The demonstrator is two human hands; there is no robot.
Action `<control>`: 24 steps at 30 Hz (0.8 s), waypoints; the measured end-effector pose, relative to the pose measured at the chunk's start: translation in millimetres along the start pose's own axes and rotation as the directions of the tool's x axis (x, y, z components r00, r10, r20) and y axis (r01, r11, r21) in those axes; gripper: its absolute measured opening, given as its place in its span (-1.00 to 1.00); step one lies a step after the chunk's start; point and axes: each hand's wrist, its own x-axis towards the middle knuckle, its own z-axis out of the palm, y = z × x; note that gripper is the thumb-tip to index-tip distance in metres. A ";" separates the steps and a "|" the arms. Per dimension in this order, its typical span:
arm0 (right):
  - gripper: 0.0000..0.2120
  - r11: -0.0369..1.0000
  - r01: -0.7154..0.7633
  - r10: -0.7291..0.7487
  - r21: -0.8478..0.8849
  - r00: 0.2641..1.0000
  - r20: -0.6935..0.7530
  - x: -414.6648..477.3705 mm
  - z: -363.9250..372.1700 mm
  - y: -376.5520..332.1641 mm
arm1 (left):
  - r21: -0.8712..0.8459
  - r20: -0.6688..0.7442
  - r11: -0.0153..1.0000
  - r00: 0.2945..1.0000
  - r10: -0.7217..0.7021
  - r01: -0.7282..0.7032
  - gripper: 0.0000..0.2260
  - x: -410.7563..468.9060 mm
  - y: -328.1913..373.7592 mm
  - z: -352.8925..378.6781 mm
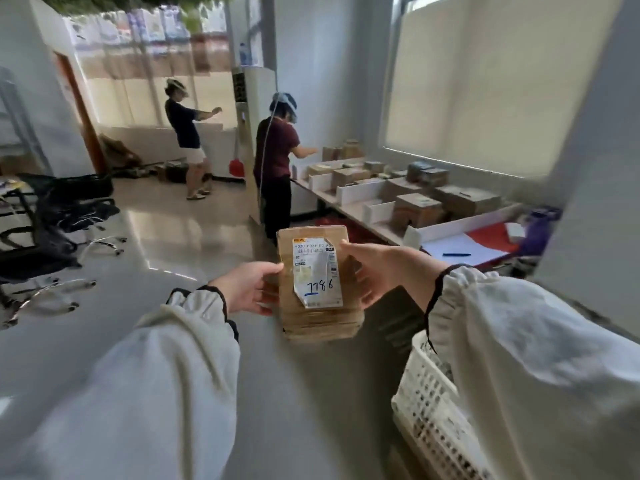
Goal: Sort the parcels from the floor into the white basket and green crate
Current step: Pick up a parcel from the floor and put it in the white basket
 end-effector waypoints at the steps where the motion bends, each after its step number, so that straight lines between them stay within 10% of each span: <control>1: -0.32 1.000 -0.002 0.003 0.019 1.000 -0.029 -6.7 -25.1 9.1 | 0.008 0.042 1.000 0.999 0.004 -0.004 -0.73 11.4 10.5 23.6; 24: -0.35 0.754 0.066 0.370 0.653 0.779 -0.506 -133.7 -306.9 219.6 | 0.355 0.734 0.908 0.668 -0.124 -0.221 -0.70 166.0 118.6 444.2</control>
